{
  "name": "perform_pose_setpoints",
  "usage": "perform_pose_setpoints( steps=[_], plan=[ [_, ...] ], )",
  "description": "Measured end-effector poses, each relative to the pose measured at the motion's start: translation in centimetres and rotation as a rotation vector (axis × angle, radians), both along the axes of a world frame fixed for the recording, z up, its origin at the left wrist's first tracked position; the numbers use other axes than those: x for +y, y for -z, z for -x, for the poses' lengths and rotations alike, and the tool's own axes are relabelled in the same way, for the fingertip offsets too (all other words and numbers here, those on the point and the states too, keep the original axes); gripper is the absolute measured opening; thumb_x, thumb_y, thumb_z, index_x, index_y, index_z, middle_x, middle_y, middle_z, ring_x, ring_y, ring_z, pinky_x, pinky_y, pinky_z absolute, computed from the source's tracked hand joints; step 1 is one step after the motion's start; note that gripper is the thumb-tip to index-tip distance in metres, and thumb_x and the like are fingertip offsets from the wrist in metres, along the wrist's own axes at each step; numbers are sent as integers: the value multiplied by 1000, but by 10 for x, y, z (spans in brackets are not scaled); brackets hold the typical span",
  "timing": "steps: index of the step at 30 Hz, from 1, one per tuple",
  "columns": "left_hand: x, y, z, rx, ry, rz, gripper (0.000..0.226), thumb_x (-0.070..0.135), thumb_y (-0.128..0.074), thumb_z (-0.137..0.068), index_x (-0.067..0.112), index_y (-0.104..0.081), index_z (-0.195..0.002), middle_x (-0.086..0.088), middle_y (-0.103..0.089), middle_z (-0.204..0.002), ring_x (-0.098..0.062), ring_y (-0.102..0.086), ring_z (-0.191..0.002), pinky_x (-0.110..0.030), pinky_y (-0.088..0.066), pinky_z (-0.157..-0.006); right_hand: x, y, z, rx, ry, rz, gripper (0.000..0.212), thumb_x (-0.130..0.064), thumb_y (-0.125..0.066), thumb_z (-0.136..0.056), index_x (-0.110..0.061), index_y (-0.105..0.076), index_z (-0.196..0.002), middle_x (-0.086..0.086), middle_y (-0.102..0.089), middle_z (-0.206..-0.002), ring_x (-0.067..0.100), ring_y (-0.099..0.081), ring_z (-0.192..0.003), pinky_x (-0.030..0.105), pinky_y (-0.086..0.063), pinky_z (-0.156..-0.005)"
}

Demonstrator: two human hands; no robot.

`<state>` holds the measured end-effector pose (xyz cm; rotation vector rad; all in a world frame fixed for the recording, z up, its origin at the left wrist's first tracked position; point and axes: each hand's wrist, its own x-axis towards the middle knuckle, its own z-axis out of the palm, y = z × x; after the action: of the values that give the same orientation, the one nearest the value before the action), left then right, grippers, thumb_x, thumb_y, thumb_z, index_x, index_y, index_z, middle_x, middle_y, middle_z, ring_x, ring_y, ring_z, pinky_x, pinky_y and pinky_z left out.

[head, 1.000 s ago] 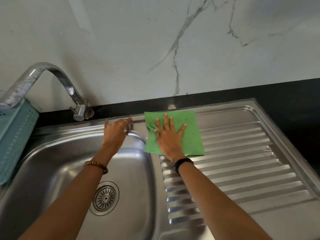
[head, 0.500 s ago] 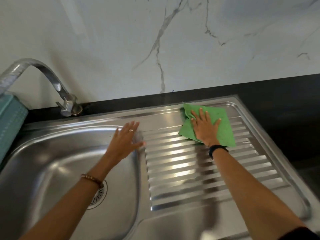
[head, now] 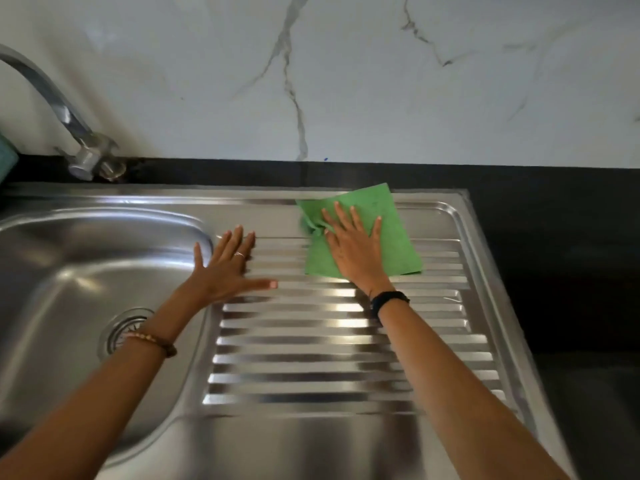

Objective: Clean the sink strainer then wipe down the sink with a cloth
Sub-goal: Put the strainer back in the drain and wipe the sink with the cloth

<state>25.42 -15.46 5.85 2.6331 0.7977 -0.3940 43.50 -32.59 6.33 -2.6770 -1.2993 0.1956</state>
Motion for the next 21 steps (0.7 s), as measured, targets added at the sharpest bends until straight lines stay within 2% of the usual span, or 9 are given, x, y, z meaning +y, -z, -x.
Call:
perform_pose_setpoints(
  steps=[2,3,5,8,13,16,21],
  plan=[
    [-1,-6,-2,55,37,-42,141,102,-9,-32,23,14,-145,-1,23,-154,-21,16,-144,-59,18,-107,-38,1,-31,-14,100,14,48,-39,-15,-101,-33,-9,-148,-5,0,-159,24,2,-147,64,5,-111],
    [-5,-7,-5,51,31,-55,137,101,-10,-36,22,14,-146,-2,23,-154,-22,17,-144,-59,19,-107,-57,1,-46,-20,153,28,49,-39,-15,-101,-33,-6,-148,-4,2,-159,24,4,-146,64,5,-111],
    [-24,-10,-11,-5,22,-41,121,93,-25,-54,24,11,-146,-4,21,-155,-23,17,-144,-60,18,-108,-83,-2,-62,-14,243,57,49,-38,-13,-101,-32,-3,-148,-3,4,-159,24,4,-146,63,2,-113],
    [-69,-10,-31,-71,115,46,111,80,-41,-66,27,14,-145,-2,24,-154,-20,23,-141,-58,21,-107,-87,-4,-52,27,319,29,49,-37,-15,-101,-31,-6,-149,1,2,-160,26,2,-147,63,4,-112],
    [-125,-7,-71,-66,186,130,125,79,-54,-62,24,25,-142,-1,28,-153,-20,26,-140,-56,25,-103,-77,8,-2,-38,130,42,48,-47,-13,-98,-41,-7,-146,-1,-1,-159,25,2,-146,60,9,-109],
    [-138,-6,-83,-47,190,140,130,77,-57,-61,21,29,-140,-1,30,-153,-16,28,-138,-54,27,-100,-68,8,-16,-29,120,32,49,-49,-14,-98,-43,-6,-145,-2,-1,-159,24,2,-147,61,8,-110],
    [-141,-2,-82,-2,240,120,111,80,-45,-66,35,36,-128,-2,34,-150,-19,31,-137,-60,24,-103,-66,3,-60,-11,103,34,52,-43,-13,-100,-31,0,-148,-5,4,-159,24,6,-146,63,9,-112]
  ],
)
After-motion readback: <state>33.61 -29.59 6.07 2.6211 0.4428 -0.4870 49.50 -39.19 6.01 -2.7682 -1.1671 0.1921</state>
